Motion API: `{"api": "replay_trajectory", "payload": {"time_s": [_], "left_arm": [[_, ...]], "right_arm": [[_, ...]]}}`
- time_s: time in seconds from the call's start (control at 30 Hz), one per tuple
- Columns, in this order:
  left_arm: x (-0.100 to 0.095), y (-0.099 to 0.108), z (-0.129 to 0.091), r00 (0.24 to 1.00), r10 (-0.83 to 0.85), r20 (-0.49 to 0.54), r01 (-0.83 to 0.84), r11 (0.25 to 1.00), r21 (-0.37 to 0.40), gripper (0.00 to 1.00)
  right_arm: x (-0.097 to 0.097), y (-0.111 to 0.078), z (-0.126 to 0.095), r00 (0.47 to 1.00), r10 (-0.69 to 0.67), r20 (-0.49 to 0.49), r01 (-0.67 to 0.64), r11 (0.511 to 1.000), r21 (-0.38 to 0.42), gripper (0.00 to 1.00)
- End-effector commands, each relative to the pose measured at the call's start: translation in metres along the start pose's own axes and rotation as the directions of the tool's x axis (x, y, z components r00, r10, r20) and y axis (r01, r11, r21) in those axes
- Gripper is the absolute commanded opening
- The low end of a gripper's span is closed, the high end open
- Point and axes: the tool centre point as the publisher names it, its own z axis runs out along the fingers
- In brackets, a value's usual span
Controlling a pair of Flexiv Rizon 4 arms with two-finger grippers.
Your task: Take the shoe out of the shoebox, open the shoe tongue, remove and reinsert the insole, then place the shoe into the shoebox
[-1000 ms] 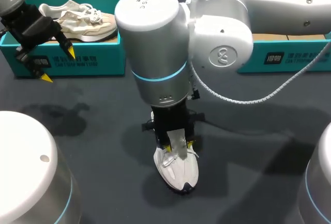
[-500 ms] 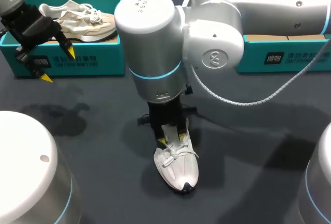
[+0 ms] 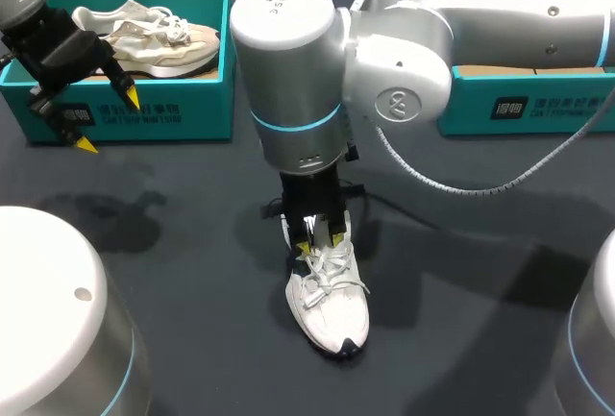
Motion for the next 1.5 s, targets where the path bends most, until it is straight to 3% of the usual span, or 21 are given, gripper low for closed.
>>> {"api": "replay_trajectory", "payload": {"time_s": [0.03, 0.2, 0.37, 0.7, 0.93, 1.27, 1.5], "left_arm": [[0.001, 0.000, 0.000, 1.000, 0.001, 0.000, -0.001, 1.000, -0.003, 1.00], [0.001, 0.000, 0.000, 1.000, 0.001, 0.000, -0.001, 1.000, -0.003, 1.00], [0.001, 0.000, 0.000, 1.000, 0.001, 0.000, -0.001, 1.000, -0.003, 1.00], [0.001, 0.000, 0.000, 1.000, 0.001, 0.000, -0.001, 1.000, -0.003, 1.00], [0.001, 0.000, 0.000, 1.000, 0.001, 0.000, -0.001, 1.000, -0.003, 1.00], [0.001, 0.000, 0.000, 1.000, 0.001, 0.000, -0.001, 1.000, -0.003, 1.00], [0.001, 0.000, 0.000, 1.000, 0.001, 0.000, -0.001, 1.000, -0.003, 1.00]], "right_arm": [[-0.002, -0.009, -0.013, 0.999, 0.024, 0.034, -0.023, 1.000, -0.007, 0.37], [-0.005, -0.021, -0.022, 0.994, 0.065, 0.084, -0.066, 0.998, 0.016, 0.36], [-0.011, -0.023, -0.013, 0.995, 0.077, 0.056, -0.079, 0.996, 0.032, 0.35], [-0.019, -0.001, 0.015, 1.000, 0.019, -0.021, -0.018, 0.999, 0.044, 0.29], [-0.015, 0.019, 0.021, 0.998, -0.048, -0.045, 0.049, 0.998, 0.027, 0.26], [-0.019, 0.006, -0.001, 1.000, -0.009, 0.027, 0.009, 1.000, 0.007, 0.24], [-0.016, 0.023, 0.024, 0.998, -0.058, -0.017, 0.059, 0.998, 0.023, 0.25]]}}
